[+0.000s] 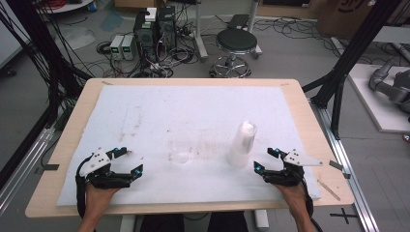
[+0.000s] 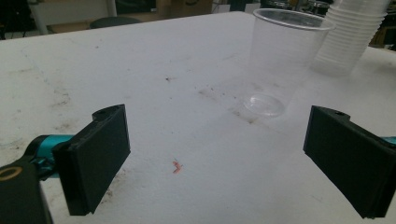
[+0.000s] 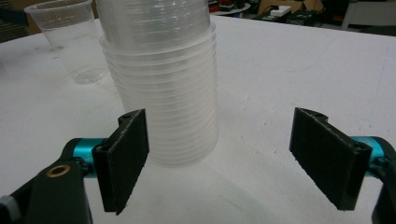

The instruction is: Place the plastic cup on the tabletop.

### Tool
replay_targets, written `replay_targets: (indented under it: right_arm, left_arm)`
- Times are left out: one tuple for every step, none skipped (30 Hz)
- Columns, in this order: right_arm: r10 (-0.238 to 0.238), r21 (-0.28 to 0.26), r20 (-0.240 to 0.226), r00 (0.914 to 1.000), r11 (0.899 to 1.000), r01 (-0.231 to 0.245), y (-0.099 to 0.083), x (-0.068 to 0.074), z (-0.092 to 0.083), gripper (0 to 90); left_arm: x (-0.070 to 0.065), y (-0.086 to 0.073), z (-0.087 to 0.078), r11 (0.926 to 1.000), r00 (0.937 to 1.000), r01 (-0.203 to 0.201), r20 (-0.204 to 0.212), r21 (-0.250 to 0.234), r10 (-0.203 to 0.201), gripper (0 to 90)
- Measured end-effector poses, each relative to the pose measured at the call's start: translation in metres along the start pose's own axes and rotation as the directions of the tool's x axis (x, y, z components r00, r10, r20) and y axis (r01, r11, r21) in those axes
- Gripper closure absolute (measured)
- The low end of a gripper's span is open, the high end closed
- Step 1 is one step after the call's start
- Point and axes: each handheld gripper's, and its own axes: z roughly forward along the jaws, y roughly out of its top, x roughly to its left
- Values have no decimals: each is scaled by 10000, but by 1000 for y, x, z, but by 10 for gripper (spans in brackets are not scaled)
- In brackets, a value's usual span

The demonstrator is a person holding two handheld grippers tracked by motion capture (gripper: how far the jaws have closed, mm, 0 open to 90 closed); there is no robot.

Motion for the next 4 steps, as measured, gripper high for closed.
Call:
replay_targets:
  right_arm:
    - [-10,-34,-5,10000,10000,10,0,0,0,199]
    - [6,-47,-8,10000,10000,-6,0,0,0,199]
    - [26,-73,0,10000,10000,-26,0,1,-1,199]
    - [-19,-96,11,10000,10000,19,0,1,-1,199]
  left_arm:
    - [0,0,0,10000,10000,-22,-21,17,22,70]
    - [0,0,0,10000,10000,-24,-48,16,24,70]
    - [0,0,0,10000,10000,-29,-52,7,29,70]
    - [-1,0,0,10000,10000,-33,-65,-12,33,70]
